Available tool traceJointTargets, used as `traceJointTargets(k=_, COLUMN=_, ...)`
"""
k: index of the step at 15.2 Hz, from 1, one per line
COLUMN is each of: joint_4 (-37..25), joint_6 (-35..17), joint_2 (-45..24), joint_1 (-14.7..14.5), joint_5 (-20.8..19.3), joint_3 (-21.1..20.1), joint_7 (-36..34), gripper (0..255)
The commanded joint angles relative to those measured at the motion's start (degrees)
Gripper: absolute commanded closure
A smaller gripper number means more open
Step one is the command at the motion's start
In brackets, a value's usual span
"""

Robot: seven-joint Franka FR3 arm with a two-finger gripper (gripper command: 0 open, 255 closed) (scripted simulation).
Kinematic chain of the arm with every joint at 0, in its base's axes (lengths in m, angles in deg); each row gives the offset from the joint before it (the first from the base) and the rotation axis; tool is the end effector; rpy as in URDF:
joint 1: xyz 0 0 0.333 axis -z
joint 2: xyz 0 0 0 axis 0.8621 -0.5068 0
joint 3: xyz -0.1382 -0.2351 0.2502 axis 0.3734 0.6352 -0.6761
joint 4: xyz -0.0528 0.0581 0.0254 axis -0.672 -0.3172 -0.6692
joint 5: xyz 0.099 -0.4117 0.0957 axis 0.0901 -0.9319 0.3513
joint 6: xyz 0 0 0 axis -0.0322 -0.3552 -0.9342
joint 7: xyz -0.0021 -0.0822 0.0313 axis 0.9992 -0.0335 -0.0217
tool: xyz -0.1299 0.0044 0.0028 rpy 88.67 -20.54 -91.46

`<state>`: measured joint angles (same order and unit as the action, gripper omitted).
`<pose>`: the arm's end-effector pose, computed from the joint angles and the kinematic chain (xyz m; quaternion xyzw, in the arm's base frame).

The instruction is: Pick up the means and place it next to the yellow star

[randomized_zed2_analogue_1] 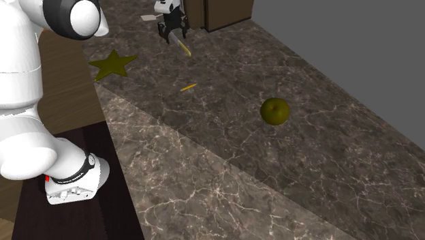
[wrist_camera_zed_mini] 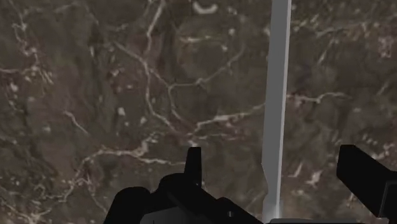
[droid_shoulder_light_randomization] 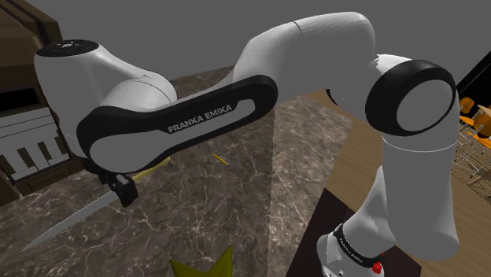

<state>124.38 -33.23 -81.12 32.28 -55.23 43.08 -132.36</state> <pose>0.5441 0.5342 0.3367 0.7713 -0.6363 0.0076 0.0117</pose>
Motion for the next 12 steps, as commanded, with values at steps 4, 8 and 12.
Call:
traceJointTargets(k=4, joint_4=-4.5, joint_6=5.9, joint_2=2.2, joint_1=-0.1, joint_5=1.1, joint_3=-0.7, joint_7=0.9, gripper=0)
traceJointTargets(k=8, joint_4=-4.5, joint_6=5.9, joint_2=2.2, joint_1=-0.1, joint_5=1.1, joint_3=-0.7, joint_7=0.9, gripper=0)
traceJointTargets(k=12, joint_4=-4.5, joint_6=5.9, joint_2=2.2, joint_1=-0.1, joint_5=1.1, joint_3=-0.7, joint_7=0.9, gripper=0)
